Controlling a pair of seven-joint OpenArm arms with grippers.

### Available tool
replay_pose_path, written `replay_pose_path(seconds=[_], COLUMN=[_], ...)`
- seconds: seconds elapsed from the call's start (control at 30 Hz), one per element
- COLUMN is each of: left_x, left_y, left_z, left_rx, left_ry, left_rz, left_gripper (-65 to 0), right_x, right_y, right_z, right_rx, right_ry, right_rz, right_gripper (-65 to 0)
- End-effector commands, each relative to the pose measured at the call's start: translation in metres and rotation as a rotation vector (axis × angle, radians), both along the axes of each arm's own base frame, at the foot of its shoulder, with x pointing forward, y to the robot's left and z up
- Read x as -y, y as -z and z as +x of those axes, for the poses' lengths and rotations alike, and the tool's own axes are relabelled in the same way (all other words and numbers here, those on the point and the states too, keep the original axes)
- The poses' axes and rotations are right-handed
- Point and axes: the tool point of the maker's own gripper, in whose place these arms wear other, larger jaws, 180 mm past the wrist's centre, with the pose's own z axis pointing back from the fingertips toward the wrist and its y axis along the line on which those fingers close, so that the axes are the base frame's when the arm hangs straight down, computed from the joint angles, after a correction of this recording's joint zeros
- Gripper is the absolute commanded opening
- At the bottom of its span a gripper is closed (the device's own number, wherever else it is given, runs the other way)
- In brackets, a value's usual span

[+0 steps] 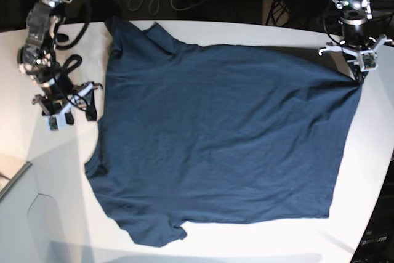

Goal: Layout the t-shirt on the table in an organized manner, then fold the t-shirt properly
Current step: 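Release the shoulder with the right gripper and move it aside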

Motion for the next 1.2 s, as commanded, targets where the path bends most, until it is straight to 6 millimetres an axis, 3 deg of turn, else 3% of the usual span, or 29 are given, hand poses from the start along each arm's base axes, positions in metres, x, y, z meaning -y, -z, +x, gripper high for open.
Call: replay_pose_path(seconds=[0.0, 0.2, 0.3, 0.43, 0.87, 1.17], left_x=[-0.004, -0.004, -0.003, -0.003, -0.003, -0.003], left_y=[-0.014, -0.014, -0.015, -0.015, -0.017, -0.017], left_z=[0.005, 0.003, 0.003, 0.003, 0.006, 0.007], left_rx=[0.044, 0.042, 0.043, 0.043, 0.051, 0.052], left_ry=[0.008, 0.009, 0.009, 0.009, 0.007, 0.008], left_rz=[0.026, 0.029, 0.028, 0.028, 0.029, 0.03], left_gripper=[-64.9, -64.9, -64.9, -64.9, -64.9, -64.9], right_x=[0.007, 0.025, 0.032, 0.027, -0.003, -0.006], right_y=[-0.014, 0.008, 0.018, 0.027, 0.036, 0.037], right_z=[0.016, 0.039, 0.043, 0.044, 0.042, 0.041], right_rx=[0.057, -0.007, -0.04, -0.065, -0.074, -0.077], right_ry=[0.011, 0.044, 0.057, 0.061, 0.049, 0.047], right_rz=[0.014, 0.06, 0.076, 0.104, 0.159, 0.164], right_gripper=[-26.2, -26.4, -29.6, -35.3, -35.5, -35.5])
